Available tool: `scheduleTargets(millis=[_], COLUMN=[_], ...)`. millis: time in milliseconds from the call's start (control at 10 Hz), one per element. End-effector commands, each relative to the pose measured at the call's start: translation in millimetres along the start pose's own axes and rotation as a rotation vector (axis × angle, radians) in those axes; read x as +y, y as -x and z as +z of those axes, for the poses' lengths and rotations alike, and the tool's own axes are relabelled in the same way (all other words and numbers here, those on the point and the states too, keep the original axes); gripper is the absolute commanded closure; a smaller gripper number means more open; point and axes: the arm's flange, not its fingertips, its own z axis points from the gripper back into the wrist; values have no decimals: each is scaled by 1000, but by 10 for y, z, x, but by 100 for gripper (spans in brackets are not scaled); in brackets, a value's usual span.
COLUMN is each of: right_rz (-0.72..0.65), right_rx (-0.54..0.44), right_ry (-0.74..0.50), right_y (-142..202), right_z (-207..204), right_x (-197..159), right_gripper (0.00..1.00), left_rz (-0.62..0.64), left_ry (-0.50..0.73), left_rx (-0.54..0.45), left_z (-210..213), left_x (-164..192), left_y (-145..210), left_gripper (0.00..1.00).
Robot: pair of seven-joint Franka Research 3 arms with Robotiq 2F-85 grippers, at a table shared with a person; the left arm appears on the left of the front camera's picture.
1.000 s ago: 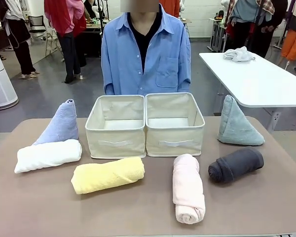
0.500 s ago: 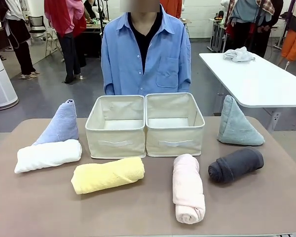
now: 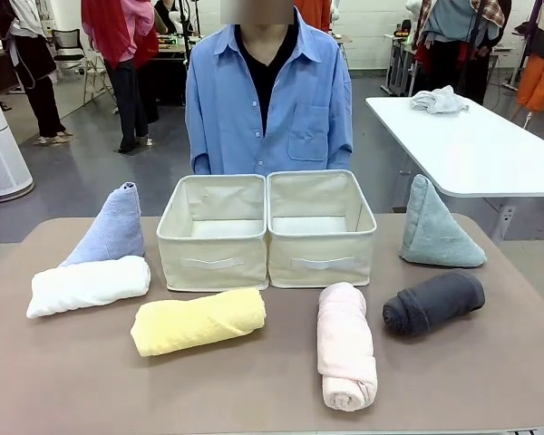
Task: Sort the towels based on their folding style.
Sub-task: Pick up one triangle-folded towel and place it in the left Fabric basket.
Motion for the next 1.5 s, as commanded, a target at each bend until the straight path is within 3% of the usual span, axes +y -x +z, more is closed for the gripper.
scheduleTargets(millis=[0,1400], right_rz=[3,3], right_rx=[3,3], right_ry=[-4,-4], right_y=[-31,-31], right_z=[-48,-48], right_x=[-31,-31], right_gripper=[0,0], left_rz=[1,1], left_ry=[13,13], left_rx=[1,1], left_z=[-25,-25], left_x=[14,14], left_y=[-3,-3], left_gripper=[0,0])
